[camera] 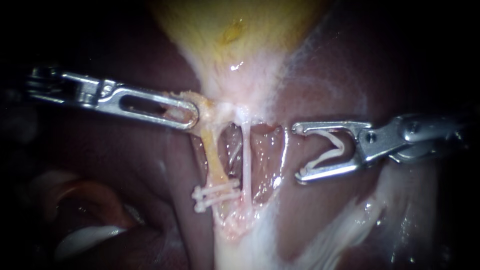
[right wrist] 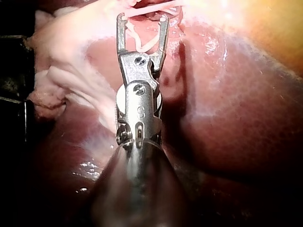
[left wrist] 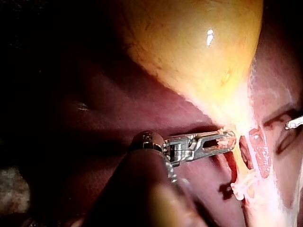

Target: Clipping third clip left tube

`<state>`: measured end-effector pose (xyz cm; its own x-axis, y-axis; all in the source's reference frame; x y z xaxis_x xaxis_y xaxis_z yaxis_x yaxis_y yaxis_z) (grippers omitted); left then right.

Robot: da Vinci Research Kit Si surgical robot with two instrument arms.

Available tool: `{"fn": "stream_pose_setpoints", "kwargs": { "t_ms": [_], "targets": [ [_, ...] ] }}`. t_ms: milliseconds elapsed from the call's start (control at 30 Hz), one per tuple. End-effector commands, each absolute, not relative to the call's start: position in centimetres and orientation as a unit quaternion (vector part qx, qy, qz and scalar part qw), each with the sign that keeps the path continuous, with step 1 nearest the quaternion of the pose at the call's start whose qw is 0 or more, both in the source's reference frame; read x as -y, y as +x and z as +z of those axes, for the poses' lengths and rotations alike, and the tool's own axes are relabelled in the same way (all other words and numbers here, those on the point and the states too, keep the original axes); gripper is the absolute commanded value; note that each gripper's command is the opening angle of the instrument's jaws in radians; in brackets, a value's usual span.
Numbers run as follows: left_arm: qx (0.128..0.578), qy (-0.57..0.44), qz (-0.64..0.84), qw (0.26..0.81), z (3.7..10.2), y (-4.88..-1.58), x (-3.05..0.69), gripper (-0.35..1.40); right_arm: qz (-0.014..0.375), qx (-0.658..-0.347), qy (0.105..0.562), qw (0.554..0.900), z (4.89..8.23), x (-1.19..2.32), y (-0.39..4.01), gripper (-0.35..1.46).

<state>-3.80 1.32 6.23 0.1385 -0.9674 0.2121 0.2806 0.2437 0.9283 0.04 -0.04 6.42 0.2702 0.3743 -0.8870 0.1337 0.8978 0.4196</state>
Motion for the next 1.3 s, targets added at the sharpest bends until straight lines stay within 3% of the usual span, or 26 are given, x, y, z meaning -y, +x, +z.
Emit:
{"fn": "stream_pose_setpoints", "kwargs": {
  "t_ms": [33,400,800,1300],
  "targets": [
    [0.447,0.384,-0.480,0.650,6.23,-3.81,-1.32,-0.35,0.079,-0.598,0.211,0.769,6.44,0.05,0.06,0.50],
    [0.447,0.383,-0.481,0.649,6.19,-3.83,-1.29,-0.35,0.089,-0.598,0.217,0.766,6.63,0.13,0.52,0.50],
    [0.447,0.382,-0.482,0.649,6.14,-3.87,-1.26,-0.35,0.106,-0.582,0.251,0.766,7.11,0.42,1.02,0.49],
    [0.447,0.381,-0.484,0.649,6.09,-3.94,-1.22,-0.35,0.122,-0.575,0.292,0.754,7.43,0.58,1.43,0.48]
  ]
}}
